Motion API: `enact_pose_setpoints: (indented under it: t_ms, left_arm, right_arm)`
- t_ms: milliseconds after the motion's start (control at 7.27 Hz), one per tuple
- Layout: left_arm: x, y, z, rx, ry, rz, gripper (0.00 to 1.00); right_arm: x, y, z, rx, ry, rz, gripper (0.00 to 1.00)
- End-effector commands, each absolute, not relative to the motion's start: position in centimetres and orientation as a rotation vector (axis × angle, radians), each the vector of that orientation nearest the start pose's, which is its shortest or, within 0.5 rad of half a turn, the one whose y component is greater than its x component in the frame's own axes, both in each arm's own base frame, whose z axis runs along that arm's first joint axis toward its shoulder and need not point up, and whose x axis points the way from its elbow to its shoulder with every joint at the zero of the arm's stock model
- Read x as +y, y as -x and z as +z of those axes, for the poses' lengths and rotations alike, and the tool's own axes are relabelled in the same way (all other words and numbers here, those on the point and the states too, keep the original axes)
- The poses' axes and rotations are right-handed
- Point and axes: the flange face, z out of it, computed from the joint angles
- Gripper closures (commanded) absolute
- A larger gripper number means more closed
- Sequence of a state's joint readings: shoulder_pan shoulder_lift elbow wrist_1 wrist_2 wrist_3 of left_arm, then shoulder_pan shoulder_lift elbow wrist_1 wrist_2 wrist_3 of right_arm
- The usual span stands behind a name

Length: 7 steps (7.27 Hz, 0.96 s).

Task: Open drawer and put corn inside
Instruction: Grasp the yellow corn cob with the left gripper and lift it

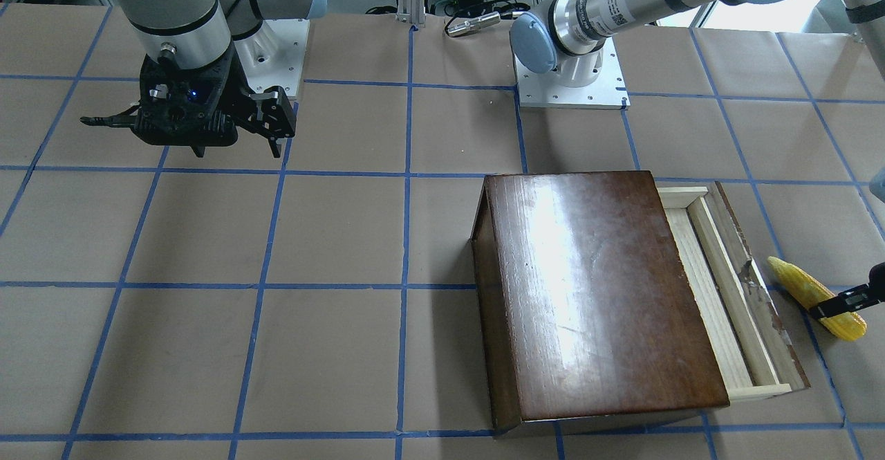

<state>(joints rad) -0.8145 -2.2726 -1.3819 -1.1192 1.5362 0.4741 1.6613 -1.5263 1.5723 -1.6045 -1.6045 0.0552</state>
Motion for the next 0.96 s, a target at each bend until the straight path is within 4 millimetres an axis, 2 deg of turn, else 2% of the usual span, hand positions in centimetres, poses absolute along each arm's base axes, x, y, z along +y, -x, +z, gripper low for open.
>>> enact_pose_setpoints:
  t_ms: [0, 412, 688, 825]
  left_arm:
    - [-60.9, -38.7, 19.3, 3.172, 0.452, 0.046, 1.0]
    - [-61.1, -37.8, 22.1, 3.155, 0.429, 0.024, 1.0]
    - [-60.9, -36.0, 26.3, 3.165, 0.391, 0.04, 1.0]
    - [-61.0, -33.9, 29.6, 3.162, 0.349, 0.025, 1.0]
  right_arm:
    - [-49.5, -17.5, 46.8, 3.176, 0.056, 0.016, 0.0]
    - [-49.5, -17.5, 46.8, 3.176, 0.056, 0.016, 0.0]
    - [-49.5, -17.5, 46.8, 3.176, 0.056, 0.016, 0.0]
    - [-49.5, -17.5, 46.8, 3.176, 0.056, 0.016, 0.0]
